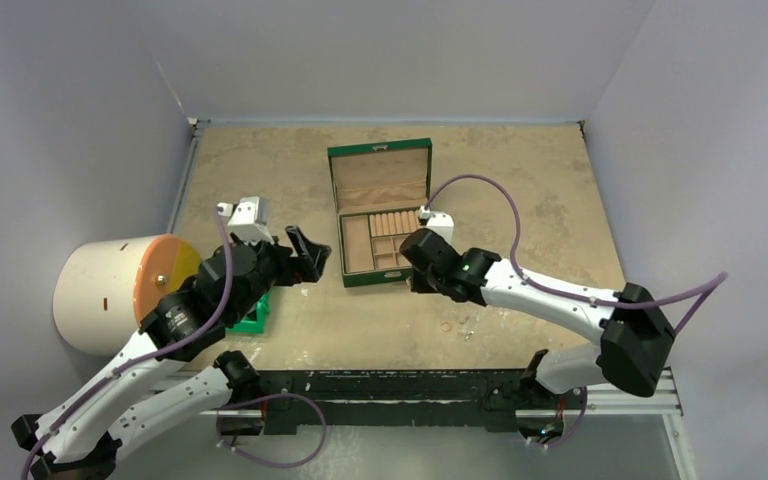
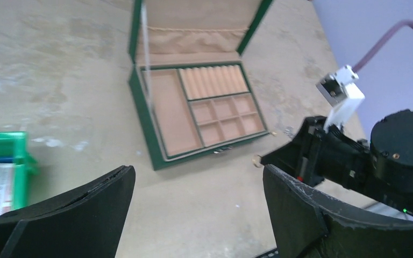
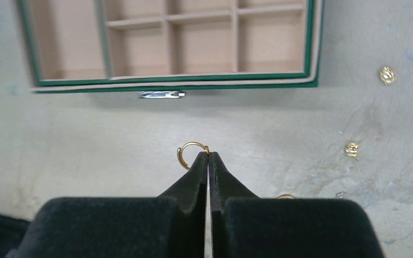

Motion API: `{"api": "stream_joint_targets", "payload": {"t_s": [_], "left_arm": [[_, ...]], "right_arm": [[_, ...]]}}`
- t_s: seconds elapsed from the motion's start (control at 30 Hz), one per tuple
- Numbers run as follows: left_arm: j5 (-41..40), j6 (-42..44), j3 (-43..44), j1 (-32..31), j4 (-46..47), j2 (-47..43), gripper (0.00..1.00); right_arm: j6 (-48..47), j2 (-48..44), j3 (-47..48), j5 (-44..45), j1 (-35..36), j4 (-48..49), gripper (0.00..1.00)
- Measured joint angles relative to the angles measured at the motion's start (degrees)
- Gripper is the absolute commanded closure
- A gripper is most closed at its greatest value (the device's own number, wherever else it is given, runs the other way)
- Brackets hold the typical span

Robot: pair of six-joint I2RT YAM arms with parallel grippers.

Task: Organize the mixed jewelry

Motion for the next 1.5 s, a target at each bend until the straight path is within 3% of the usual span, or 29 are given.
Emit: {"api": "stream_joint_targets", "payload": {"t_s": [0.63, 1.03, 1.5], "left_arm": [[24.1, -14.8, -8.8, 0.0, 23.0, 11.4, 0.44], [29.5, -20.4, -11.3, 0.0, 32.7, 13.4, 0.59], [30.8, -20.6, -11.6, 0.0, 34.3, 13.6, 0.7]], "right_arm": [[-7.6, -11.0, 10.7, -15.5, 0.0, -3.5, 1.0], [-7.5, -13.3, 11.8, -21.3, 0.0, -3.8, 1.0], [-6.7, -13.3, 12.2, -22.4, 0.0, -2.6, 1.0]]}}
